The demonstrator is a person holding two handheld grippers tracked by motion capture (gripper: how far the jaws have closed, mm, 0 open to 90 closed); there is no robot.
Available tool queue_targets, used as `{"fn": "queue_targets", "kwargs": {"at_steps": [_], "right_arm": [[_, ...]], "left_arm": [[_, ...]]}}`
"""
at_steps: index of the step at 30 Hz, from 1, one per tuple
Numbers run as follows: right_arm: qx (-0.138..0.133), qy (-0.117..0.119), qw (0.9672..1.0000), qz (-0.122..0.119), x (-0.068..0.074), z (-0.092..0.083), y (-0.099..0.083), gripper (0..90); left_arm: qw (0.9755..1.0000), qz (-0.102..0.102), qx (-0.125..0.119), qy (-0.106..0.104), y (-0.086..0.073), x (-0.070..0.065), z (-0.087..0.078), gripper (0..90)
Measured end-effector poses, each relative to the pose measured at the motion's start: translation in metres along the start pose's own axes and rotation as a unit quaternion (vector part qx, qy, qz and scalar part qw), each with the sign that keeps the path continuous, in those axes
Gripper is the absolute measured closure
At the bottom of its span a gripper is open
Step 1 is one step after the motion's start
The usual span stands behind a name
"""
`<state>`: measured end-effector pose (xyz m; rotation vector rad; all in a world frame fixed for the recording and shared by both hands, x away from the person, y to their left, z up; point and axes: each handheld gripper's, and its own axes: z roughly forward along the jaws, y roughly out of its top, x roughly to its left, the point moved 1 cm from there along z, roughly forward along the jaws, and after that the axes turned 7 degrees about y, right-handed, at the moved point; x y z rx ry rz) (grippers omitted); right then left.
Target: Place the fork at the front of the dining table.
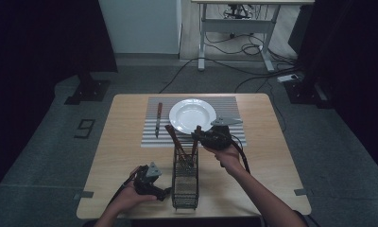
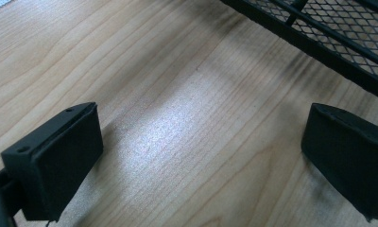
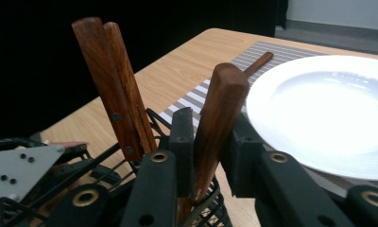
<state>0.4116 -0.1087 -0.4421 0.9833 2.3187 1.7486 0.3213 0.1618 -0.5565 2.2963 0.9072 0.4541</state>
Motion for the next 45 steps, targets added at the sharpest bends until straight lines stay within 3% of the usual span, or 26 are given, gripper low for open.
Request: {"fn": "queue_targets", "kwargs": {"at_steps": [5,18,25,40,45], "right_arm": [[-0.015,0.016,0.9997,0.013,0.001,-0.003,0.001,79.6],[-0.063,0.016,0.9976,-0.023,0.01,-0.02,0.012,80.4],[-0.099,0.02,0.9945,-0.028,0.012,-0.036,0.021,80.4],[-0.136,0.025,0.9896,-0.04,0.019,-0.055,0.033,80.4],[-0.154,0.021,0.9862,-0.057,0.025,-0.064,0.039,80.4]], "left_arm": [[1.0,0.0,0.0,0.0,0.0,0.0,0.0,0.0],[1.0,0.0,0.0,0.0,0.0,0.0,0.0,0.0],[1.0,0.0,0.0,0.0,0.0,0.0,0.0,0.0],[1.0,0.0,0.0,0.0,0.0,0.0,0.0,0.0],[1.0,0.0,0.0,0.0,0.0,0.0,0.0,0.0]]}}
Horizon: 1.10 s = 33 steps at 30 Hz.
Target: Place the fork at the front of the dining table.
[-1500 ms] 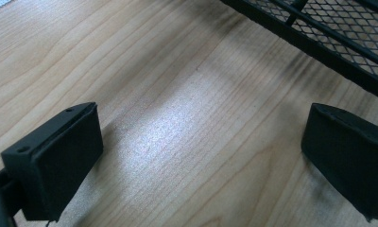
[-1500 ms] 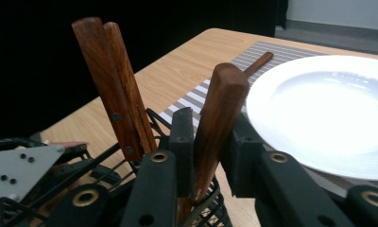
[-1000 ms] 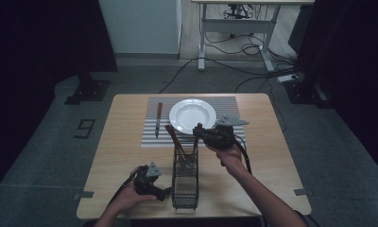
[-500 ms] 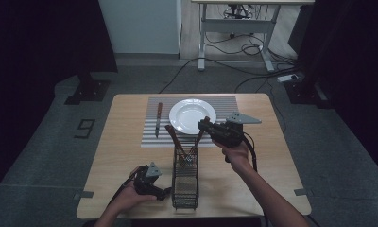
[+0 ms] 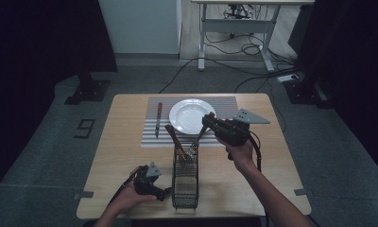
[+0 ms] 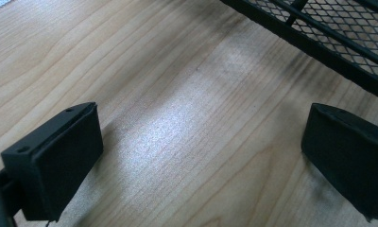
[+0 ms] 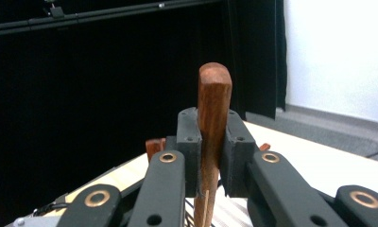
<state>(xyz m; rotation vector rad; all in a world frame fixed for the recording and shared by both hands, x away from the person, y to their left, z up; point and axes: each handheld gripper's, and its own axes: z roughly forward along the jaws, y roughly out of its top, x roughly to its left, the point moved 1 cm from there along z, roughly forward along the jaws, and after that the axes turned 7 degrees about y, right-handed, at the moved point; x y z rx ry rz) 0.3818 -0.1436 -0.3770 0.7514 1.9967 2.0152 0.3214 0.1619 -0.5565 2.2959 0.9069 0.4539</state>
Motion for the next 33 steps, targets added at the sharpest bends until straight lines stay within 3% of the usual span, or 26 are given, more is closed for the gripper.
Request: {"fn": "queue_targets", "kwargs": {"at_steps": [12,23,33], "right_arm": [[-0.042,-0.024,0.9987,-0.012,-0.001,-0.025,0.022,80.4],[-0.033,-0.055,0.9974,-0.031,-0.011,-0.035,0.024,80.4],[-0.024,-0.076,0.9967,-0.019,-0.024,-0.033,0.015,80.4]], "left_arm": [[1.0,0.0,0.0,0.0,0.0,0.0,0.0,0.0],[1.0,-0.001,-0.001,0.0,0.0,0.0,0.0,0.0],[1.0,-0.001,0.0,0.0,0.0,0.0,0.0,0.0]]}}
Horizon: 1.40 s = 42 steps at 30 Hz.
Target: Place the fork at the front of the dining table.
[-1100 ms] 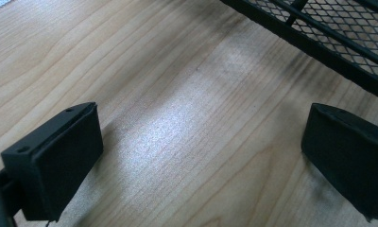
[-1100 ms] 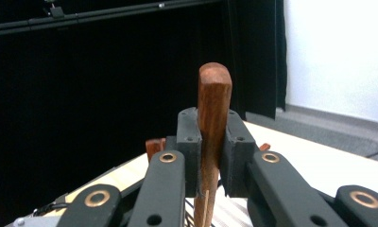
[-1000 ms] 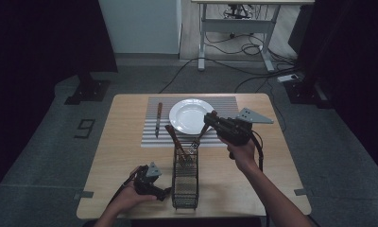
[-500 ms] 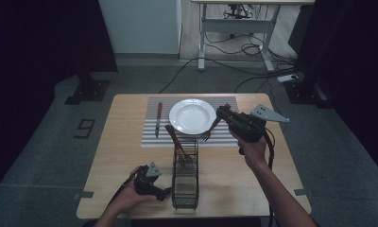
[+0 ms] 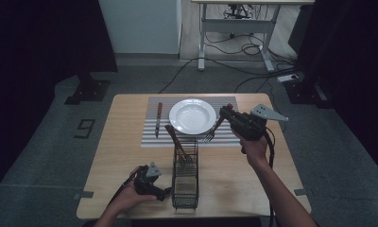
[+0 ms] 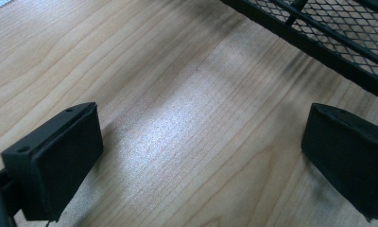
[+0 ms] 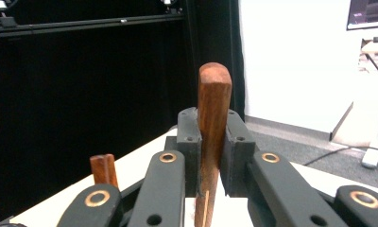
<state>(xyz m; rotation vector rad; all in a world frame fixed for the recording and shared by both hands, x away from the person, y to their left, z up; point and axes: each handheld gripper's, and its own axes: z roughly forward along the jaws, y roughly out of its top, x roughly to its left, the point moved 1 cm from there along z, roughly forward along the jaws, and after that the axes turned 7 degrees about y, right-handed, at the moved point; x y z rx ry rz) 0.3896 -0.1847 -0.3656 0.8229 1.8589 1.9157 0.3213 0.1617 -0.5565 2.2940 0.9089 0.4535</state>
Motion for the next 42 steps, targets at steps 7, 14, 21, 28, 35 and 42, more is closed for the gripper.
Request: {"fn": "queue_targets", "kwargs": {"at_steps": [7,14,21,28,35,42], "right_arm": [[0.018,-0.02,0.9996,0.011,-0.013,0.002,-0.009,80.4],[0.032,-0.039,0.9986,0.016,-0.025,0.003,-0.017,80.4],[0.046,-0.059,0.9971,0.017,-0.035,0.004,-0.024,80.4],[0.062,-0.079,0.9947,0.02,-0.046,0.005,-0.033,80.4],[0.082,-0.094,0.9919,0.022,-0.056,0.009,-0.043,80.4],[0.094,-0.11,0.9893,0.02,-0.063,0.011,-0.05,80.4]], "left_arm": [[1.0,0.001,0.001,0.0,0.0,0.0,0.0,0.0],[1.0,0.0,0.0,0.0,0.0,0.0,0.0,0.0],[1.0,0.0,0.0,0.0,0.0,0.0,0.0,0.0],[1.0,0.0,0.0,0.0,0.0,0.0,0.0,0.0],[1.0,-0.002,-0.001,0.0,0.0,0.0,0.0,0.0],[1.0,-0.002,-0.001,0.0,0.0,0.0,0.0,0.0]]}}
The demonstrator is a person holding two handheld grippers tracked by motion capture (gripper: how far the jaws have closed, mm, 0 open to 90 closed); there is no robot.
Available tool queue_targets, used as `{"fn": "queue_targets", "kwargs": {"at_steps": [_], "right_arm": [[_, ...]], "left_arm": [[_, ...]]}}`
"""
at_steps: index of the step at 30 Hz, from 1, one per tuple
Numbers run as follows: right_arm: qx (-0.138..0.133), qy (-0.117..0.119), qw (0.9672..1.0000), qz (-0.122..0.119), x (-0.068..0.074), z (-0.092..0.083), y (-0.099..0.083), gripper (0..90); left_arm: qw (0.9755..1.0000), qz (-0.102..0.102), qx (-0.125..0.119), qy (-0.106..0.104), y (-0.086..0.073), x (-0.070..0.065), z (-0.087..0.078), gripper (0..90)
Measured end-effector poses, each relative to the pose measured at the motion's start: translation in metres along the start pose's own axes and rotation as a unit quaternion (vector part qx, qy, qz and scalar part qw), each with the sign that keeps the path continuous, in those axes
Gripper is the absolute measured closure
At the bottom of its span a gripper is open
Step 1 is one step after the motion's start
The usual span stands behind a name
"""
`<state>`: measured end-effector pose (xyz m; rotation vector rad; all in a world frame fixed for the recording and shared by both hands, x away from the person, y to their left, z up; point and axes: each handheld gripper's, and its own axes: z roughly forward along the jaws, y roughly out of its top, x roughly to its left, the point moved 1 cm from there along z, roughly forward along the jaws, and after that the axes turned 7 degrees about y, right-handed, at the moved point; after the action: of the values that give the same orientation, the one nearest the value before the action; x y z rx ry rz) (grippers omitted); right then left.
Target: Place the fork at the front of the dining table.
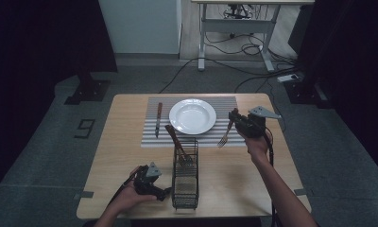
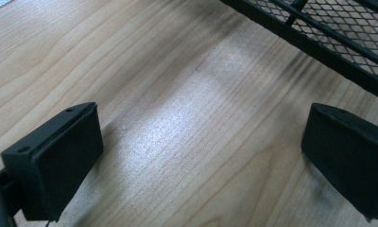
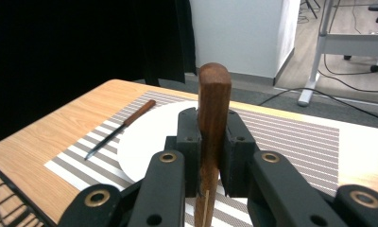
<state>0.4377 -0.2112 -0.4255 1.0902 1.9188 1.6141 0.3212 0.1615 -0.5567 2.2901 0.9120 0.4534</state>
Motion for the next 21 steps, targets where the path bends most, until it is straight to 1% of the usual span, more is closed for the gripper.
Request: {"fn": "queue_targets", "kwargs": {"at_steps": [2,5,13,16,21], "right_arm": [[0.005,-0.002,1.0,0.001,-0.002,0.001,-0.001,80.4],[0.006,-0.007,1.0,0.0,-0.004,0.002,-0.002,80.4],[0.014,-0.023,0.9996,-0.01,-0.008,0.006,-0.004,80.4],[0.02,-0.03,0.9992,-0.02,-0.009,0.008,-0.006,80.4],[0.028,-0.037,0.9987,-0.022,-0.013,0.014,-0.008,80.4]], "left_arm": [[1.0,0.0,0.0,0.0,0.0,0.0,0.0,0.0],[1.0,0.0,0.0,0.0,0.0,0.0,0.0,0.0],[1.0,0.0,0.0,0.0,0.0,0.0,0.0,0.0],[1.0,0.0,0.0,0.0,0.0,0.0,0.0,0.0],[1.0,0.0,0.0,0.0,0.0,0.0,0.0,0.0]]}}
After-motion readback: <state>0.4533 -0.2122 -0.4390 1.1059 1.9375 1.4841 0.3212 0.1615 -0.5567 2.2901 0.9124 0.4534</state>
